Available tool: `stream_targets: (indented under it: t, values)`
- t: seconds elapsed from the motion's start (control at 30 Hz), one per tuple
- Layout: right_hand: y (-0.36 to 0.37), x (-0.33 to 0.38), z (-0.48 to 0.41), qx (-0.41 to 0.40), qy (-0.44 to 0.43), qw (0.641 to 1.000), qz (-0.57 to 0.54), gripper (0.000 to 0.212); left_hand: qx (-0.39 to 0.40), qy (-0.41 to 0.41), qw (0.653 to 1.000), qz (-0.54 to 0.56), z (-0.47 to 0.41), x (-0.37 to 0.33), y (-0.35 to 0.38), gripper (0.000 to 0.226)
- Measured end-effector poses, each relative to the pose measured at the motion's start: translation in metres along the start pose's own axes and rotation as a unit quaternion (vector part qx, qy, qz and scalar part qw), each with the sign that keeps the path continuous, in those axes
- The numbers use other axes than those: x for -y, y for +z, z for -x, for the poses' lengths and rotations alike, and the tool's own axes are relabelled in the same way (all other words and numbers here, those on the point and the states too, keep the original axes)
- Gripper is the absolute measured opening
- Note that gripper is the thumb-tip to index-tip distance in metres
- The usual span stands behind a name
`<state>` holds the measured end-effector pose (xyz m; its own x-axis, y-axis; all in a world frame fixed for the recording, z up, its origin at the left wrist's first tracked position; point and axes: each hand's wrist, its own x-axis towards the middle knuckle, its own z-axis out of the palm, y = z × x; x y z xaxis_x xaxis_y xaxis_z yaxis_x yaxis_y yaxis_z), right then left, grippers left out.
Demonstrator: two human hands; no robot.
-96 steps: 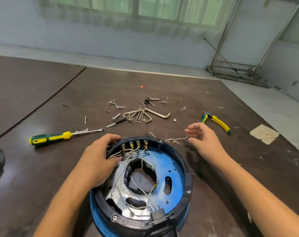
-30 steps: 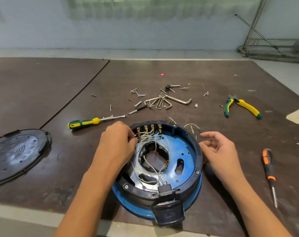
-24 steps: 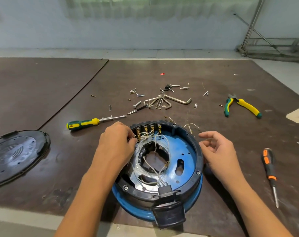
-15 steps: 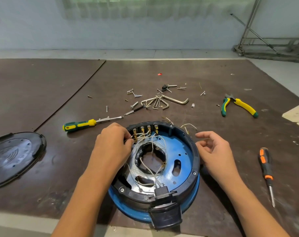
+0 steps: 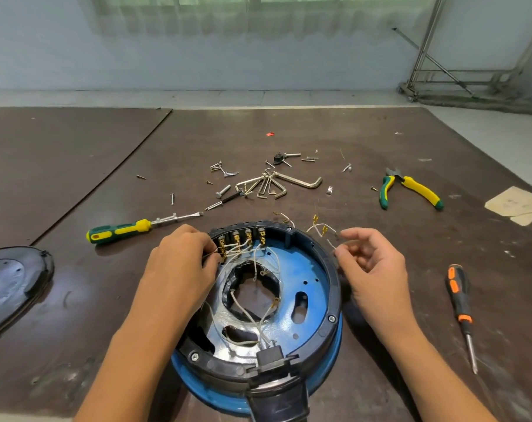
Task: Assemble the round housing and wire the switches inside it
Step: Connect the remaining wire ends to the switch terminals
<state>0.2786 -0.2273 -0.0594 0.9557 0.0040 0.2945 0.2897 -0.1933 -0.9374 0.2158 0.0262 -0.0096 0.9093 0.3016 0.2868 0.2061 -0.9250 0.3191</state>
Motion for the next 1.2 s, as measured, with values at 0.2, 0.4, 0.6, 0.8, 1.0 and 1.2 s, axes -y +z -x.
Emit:
stream_targets:
  t: [0.2,0.4,0.6,0.8,1.0,1.2]
  values:
    - [0.0,-0.003,-0.003,-0.008,0.002,1.0,0.006,0.025,0.019,0.008,1.0,0.01,-0.003,-0.001,0.0,0.008]
    - [0.002,-0.002,-0.004,-0.001,0.002,1.0,0.031,0.024,0.04,0.012,0.998,0.044,-0.003,0.002,0.0,0.008]
    - [0.003,0.0,-0.003,0.004,0.006,1.0,0.03,0.024,0.052,-0.004,0.995,0.083,-0.002,0.003,-0.002,0.014]
    - [0.002,0.001,-0.002,0.01,0.009,0.999,0.036,0.025,0.074,-0.021,0.994,0.075,-0.004,0.007,-0.006,0.017]
    - [0.002,0.001,-0.002,0.021,0.009,0.999,0.046,0.024,0.138,-0.009,0.988,0.067,-0.003,0.015,-0.014,0.021]
    - [0.002,0.002,-0.001,0.031,0.002,0.998,0.053,0.023,0.188,-0.041,0.98,0.052,0.001,0.016,-0.027,0.023]
